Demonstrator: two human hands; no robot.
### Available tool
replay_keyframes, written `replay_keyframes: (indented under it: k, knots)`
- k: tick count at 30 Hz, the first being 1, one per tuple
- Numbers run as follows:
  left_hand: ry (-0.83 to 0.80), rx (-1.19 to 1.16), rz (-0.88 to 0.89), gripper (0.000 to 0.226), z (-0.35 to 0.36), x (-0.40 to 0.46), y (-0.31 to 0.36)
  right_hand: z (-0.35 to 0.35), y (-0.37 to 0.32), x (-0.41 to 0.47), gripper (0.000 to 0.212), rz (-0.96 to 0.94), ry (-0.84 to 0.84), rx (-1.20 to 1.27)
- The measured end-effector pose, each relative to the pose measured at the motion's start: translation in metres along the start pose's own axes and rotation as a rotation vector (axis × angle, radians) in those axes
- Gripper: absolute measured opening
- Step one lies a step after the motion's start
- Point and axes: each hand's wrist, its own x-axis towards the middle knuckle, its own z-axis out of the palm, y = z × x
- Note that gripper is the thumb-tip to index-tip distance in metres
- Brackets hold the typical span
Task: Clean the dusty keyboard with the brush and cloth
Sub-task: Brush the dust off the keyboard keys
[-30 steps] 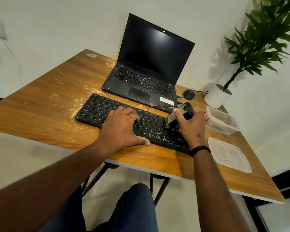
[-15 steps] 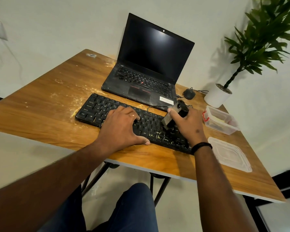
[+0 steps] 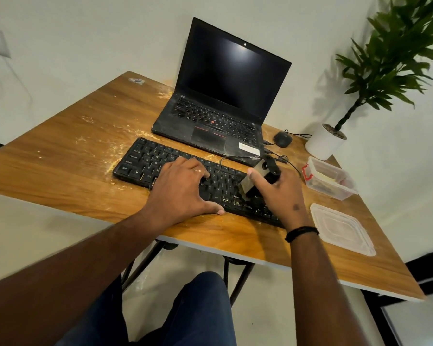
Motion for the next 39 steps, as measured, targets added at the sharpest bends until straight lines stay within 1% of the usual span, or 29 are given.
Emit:
replay_keyframes:
  k: [1,2,5,6,9,10,11,13,14,15,16,17,18,20,22,23,24,25,27,28,30,32,34,35,37,39]
  knots:
    - [-0.003,-0.001,0.0,0.101,0.0,0.0,0.001,0.0,0.0,-0.001,0.022,0.022,0.046,-0.029]
    - [-0.002,-0.004,-0.002,0.101,0.0,0.0,0.0,-0.001,0.001,-0.001,0.022,0.034,0.043,-0.023]
    - [0.001,-0.005,0.0,0.1,0.0,0.0,0.0,0.002,-0.003,-0.006,0.019,0.06,-0.093,0.124]
    - [0.0,-0.003,0.002,0.1,0.0,0.0,0.0,0.005,-0.004,-0.008,0.02,0.059,-0.077,0.127]
    - [0.004,0.002,0.001,0.1,0.0,0.0,0.001,0.014,-0.005,-0.007,0.02,0.055,0.138,0.026]
    - [0.009,0.002,-0.001,0.1,0.0,0.0,0.0,0.016,-0.007,-0.007,0.021,0.049,0.155,0.015]
    - [0.012,0.002,-0.003,0.1,0.0,0.0,0.0,0.018,-0.008,-0.007,0.022,0.037,0.124,0.03]
    - [0.009,0.001,-0.003,0.099,-0.001,-0.001,0.0,0.022,-0.013,-0.009,0.024,0.045,0.028,0.153]
    - [0.006,0.0,-0.003,0.099,-0.001,-0.001,0.0,0.022,-0.015,-0.01,0.024,0.034,0.058,0.181]
    - [0.004,-0.002,-0.004,0.099,-0.001,-0.001,0.0,0.021,-0.014,-0.009,0.026,0.021,0.135,0.149]
    - [0.002,-0.003,-0.005,0.099,-0.001,-0.001,0.001,0.02,-0.011,-0.006,0.027,0.016,0.226,0.062]
    - [-0.003,-0.001,-0.007,0.1,-0.001,-0.001,0.001,0.019,-0.009,-0.005,0.029,0.043,0.283,-0.022]
    - [-0.005,0.002,-0.008,0.1,-0.001,-0.001,0.001,0.019,-0.009,-0.005,0.03,0.084,0.285,-0.06]
    - [0.0,0.004,-0.008,0.099,0.0,0.0,0.001,0.024,-0.014,-0.009,0.026,0.107,0.177,0.014]
    - [0.008,0.005,-0.005,0.098,0.0,0.0,0.002,0.034,-0.023,-0.016,0.027,0.033,0.068,0.054]
    - [0.011,0.005,-0.003,0.098,0.0,0.0,0.002,0.036,-0.027,-0.019,0.026,-0.006,0.06,0.06]
    - [0.012,0.004,-0.001,0.098,0.0,0.0,0.001,0.036,-0.027,-0.019,0.025,-0.02,0.087,0.07]
    - [0.014,0.003,0.002,0.098,0.0,-0.001,0.0,0.034,-0.027,-0.018,0.024,-0.009,0.151,0.067]
    - [0.02,0.003,0.003,0.099,0.0,-0.001,-0.001,0.029,-0.02,-0.016,0.027,0.034,0.292,-0.014]
    - [0.021,0.002,0.003,0.099,0.0,0.0,-0.001,0.028,-0.019,-0.018,0.027,0.059,0.303,-0.049]
    - [0.02,-0.006,0.004,0.097,0.002,0.0,-0.001,0.037,-0.028,-0.025,0.026,0.048,0.203,-0.036]
    - [0.018,-0.033,0.022,0.092,0.002,0.0,0.0,0.053,-0.041,-0.033,0.032,-0.014,0.092,0.015]
    - [0.053,-0.095,0.034,0.086,0.002,-0.003,-0.003,0.066,-0.053,-0.034,0.036,-0.042,0.017,0.101]
    - [0.069,-0.117,0.036,0.084,0.002,-0.003,-0.004,0.068,-0.055,-0.035,0.038,-0.046,0.008,0.113]
    - [0.053,-0.088,0.027,0.088,-0.001,-0.003,-0.003,0.064,-0.05,-0.033,0.038,-0.024,0.023,0.075]
    - [0.015,-0.028,0.013,0.093,-0.002,-0.002,-0.001,0.047,-0.036,-0.032,0.034,0.079,0.055,0.0]
